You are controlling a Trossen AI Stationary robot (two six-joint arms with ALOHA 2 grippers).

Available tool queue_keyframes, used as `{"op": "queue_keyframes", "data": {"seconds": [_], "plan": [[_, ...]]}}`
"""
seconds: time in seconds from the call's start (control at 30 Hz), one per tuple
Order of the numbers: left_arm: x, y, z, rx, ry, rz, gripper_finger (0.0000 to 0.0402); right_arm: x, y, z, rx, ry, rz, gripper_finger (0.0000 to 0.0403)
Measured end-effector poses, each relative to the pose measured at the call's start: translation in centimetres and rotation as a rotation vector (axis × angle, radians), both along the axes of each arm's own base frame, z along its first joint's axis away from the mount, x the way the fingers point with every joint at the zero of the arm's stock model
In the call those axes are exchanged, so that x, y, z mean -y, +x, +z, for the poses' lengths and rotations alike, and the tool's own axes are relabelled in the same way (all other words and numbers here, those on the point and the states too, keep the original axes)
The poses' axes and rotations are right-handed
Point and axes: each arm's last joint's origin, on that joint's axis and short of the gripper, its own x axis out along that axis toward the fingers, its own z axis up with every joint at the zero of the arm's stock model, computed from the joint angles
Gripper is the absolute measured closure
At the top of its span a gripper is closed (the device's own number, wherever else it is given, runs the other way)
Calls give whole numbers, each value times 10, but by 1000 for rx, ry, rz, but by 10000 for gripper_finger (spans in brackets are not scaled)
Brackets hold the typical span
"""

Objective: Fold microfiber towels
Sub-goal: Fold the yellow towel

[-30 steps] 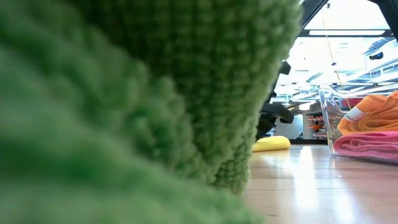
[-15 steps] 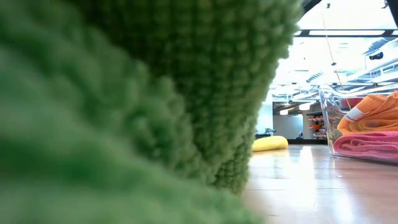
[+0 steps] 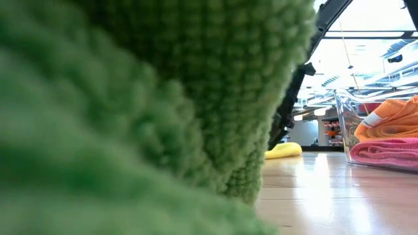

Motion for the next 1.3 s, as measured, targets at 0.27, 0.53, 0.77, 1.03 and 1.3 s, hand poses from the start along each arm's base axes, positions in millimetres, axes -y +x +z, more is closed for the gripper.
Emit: {"op": "queue_keyframes", "data": {"seconds": [0.27, 0.53, 0.77, 1.03, 1.3], "plan": [[-1, 5, 1, 50, 15, -25, 362, 21, -6, 1, -102, -221, 528, 189], [-3, 11, 2, 114, 31, -25, 369, 12, -3, 4, -183, -375, 899, 201], [-1, 11, 2, 119, 15, 3, 367, -7, 10, 46, 13, -357, 574, 206], [-1, 8, 1, 82, 3, 28, 378, -6, 23, 30, 161, -159, 240, 193], [1, 7, 0, 70, -1, 36, 371, 17, 25, -10, 94, -112, -21, 157]]}}
